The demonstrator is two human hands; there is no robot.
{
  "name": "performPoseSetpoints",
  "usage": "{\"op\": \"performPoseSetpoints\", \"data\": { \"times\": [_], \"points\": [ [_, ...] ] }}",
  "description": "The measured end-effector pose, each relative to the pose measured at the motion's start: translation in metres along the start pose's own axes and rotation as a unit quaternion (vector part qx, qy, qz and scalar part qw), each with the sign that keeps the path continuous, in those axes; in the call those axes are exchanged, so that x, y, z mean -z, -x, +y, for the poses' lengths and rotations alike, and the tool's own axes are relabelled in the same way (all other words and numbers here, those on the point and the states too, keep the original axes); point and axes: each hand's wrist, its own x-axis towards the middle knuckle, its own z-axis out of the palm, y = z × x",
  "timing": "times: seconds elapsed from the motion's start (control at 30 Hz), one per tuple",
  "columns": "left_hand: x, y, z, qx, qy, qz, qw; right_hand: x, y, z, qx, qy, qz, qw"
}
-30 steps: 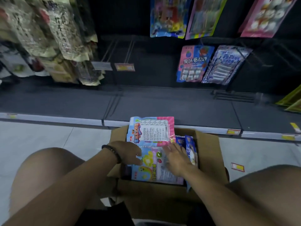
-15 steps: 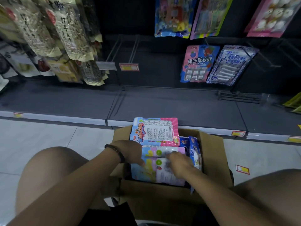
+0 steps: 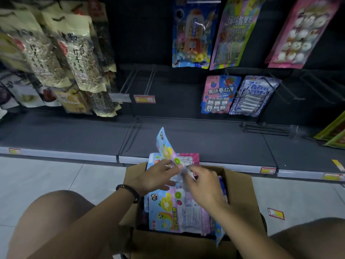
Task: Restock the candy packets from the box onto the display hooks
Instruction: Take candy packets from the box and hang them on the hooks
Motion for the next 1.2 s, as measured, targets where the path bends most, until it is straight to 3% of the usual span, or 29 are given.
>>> {"op": "performPoseSetpoints", "data": {
  "times": [0.1,0.2,0.3,0.47,0.67,0.77,0.9,1.2],
  "points": [
    [-0.012,0.003,0.014,-0.055,0.055,0.053,0.996,-0.011,0.012,-0.013,0.047,-0.049,0.016,0.998],
    [-0.014,0.002,0.013,-0.066,0.029,0.123,0.990,-0.024,0.016,-0.016,0.054,-0.096,-0.004,0.994],
    [-0.001,-0.004,0.003,-0.046,-0.030,0.177,0.983,-0.022,0.013,-0.018,0.062,-0.046,-0.028,0.997],
    [0.018,-0.016,-0.015,-0.067,-0.040,0.184,0.980,0.010,-0.010,-0.002,0.015,-0.018,0.004,1.000],
    [0.019,0.009,0.016,-0.093,0.026,0.171,0.981,0.053,-0.028,0.008,0.022,-0.195,-0.034,0.980],
    [0.020,0.014,0.029,-0.126,0.075,0.166,0.975,0.061,-0.029,-0.005,0.042,-0.159,-0.016,0.986],
    [0.031,0.023,0.058,-0.214,0.123,0.212,0.946,0.085,-0.040,-0.028,0.040,-0.197,0.028,0.979],
    [0.047,0.042,0.167,-0.364,-0.011,0.209,0.907,0.187,-0.090,-0.075,0.100,-0.173,0.097,0.975]
  ]
}}
